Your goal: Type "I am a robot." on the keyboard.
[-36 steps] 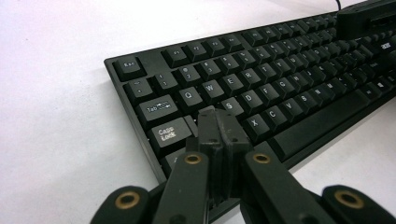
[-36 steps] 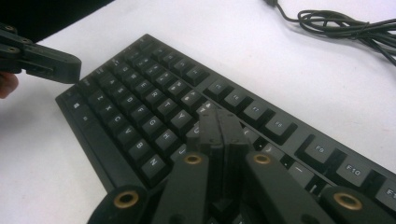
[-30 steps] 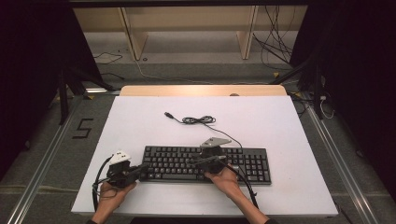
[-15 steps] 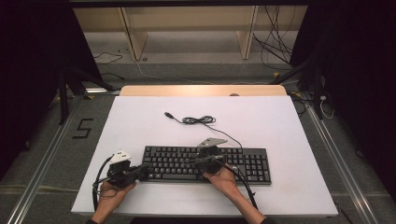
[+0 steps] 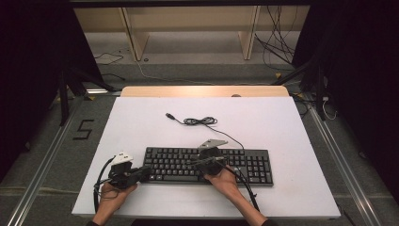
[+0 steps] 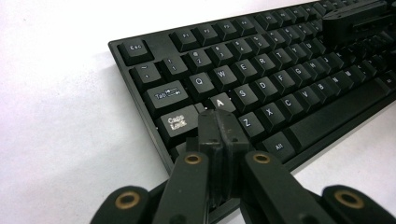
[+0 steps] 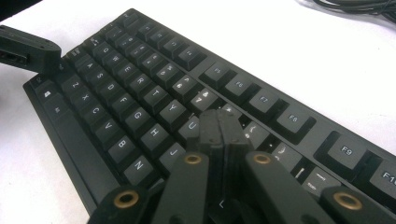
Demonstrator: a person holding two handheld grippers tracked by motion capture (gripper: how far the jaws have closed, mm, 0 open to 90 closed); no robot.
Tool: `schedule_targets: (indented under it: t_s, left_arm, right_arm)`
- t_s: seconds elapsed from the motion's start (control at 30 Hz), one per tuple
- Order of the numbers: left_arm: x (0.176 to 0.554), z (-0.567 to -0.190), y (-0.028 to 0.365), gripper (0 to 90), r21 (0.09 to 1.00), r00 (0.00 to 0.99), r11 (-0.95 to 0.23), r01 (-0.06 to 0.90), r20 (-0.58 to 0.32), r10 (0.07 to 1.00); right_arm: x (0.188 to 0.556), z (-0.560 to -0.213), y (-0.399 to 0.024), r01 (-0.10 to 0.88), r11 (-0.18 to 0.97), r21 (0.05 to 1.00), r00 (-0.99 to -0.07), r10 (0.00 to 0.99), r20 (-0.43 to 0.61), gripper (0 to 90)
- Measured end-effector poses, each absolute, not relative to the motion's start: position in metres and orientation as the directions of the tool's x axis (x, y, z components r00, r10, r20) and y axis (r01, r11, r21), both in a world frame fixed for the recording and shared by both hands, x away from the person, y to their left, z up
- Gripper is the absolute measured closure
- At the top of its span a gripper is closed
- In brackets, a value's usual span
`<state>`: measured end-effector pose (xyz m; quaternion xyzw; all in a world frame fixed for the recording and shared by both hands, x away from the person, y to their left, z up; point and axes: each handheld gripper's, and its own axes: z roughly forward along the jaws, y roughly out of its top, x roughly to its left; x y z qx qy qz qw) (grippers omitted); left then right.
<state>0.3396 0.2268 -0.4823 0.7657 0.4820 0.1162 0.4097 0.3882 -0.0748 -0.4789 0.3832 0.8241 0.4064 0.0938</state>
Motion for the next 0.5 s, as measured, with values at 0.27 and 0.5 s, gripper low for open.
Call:
schedule_targets:
  t_s: [0.27,0.5]
  left_arm:
    - [0.3403,-0.4829,0.2271,88.9,0.733,0.51,-0.205,0.648,-0.219,0.832]
    - [0.341,-0.4848,0.2256,89.0,0.723,0.502,-0.206,0.66,-0.22,0.836]
  right_arm:
    - [0.3885,-0.4794,-0.0747,0.556,0.376,0.741,-0.689,0.708,0.158,90.0]
    - [0.3877,-0.4818,-0.0727,0.557,0.385,0.736,-0.688,0.71,0.149,90.0]
